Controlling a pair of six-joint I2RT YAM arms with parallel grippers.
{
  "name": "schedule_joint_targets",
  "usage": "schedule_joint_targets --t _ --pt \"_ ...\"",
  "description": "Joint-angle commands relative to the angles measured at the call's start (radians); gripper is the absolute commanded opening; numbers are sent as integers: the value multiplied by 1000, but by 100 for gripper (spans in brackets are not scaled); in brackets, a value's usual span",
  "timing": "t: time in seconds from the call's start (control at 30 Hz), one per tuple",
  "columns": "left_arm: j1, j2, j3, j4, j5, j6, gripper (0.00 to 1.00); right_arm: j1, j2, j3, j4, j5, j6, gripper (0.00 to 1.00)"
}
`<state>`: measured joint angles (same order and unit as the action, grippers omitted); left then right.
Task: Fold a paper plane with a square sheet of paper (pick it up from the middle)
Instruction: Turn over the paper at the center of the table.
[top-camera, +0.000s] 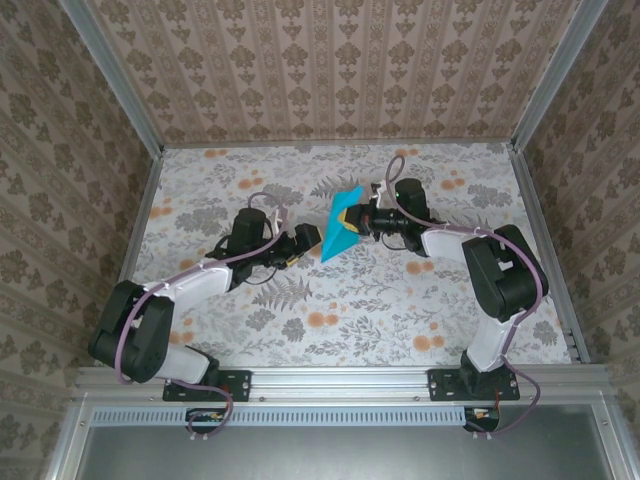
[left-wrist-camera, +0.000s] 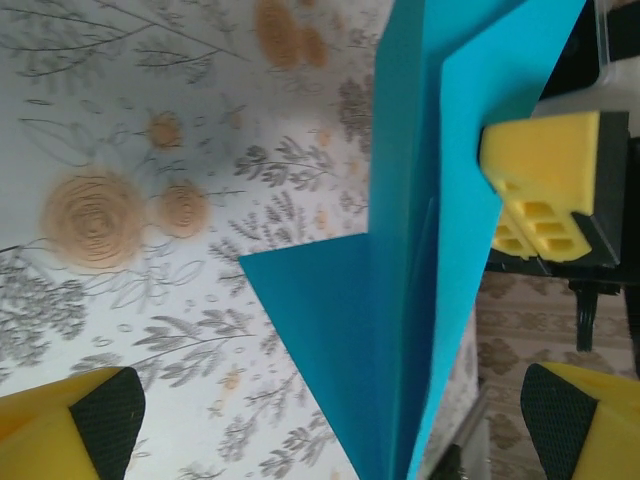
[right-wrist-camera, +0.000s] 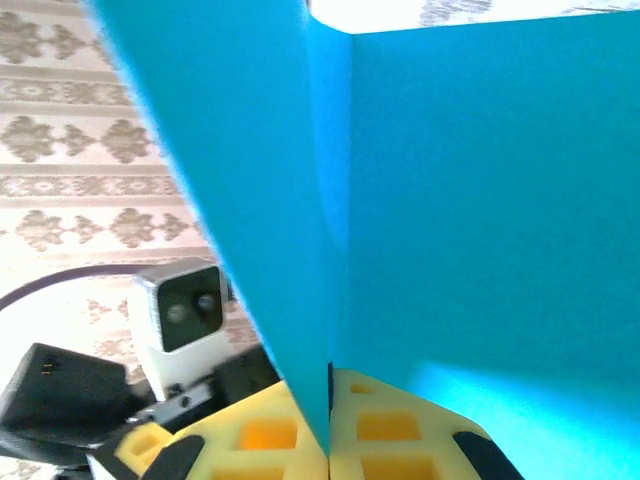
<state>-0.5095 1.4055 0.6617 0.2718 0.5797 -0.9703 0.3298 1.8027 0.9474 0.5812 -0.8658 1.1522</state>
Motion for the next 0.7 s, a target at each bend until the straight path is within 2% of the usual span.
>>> schedule_joint_targets --t 0.0,0.23,0.43,0.6,0.67 --pt "-18 18 -6 107 89 -70 100 -2 -30 37 98 -57 103 8" --pt "-46 86 -8 311 103 -199 99 4 -26 38 113 -62 138 8" --pt "-43 152 -26 522 121 -316 86 3 -19 20 130 -71 154 9" --pt "-33 136 -37 492 100 -285 68 2 0 16 121 -74 156 9" --pt "-32 125 -37 473 97 -268 66 3 8 13 118 -74 157 9"
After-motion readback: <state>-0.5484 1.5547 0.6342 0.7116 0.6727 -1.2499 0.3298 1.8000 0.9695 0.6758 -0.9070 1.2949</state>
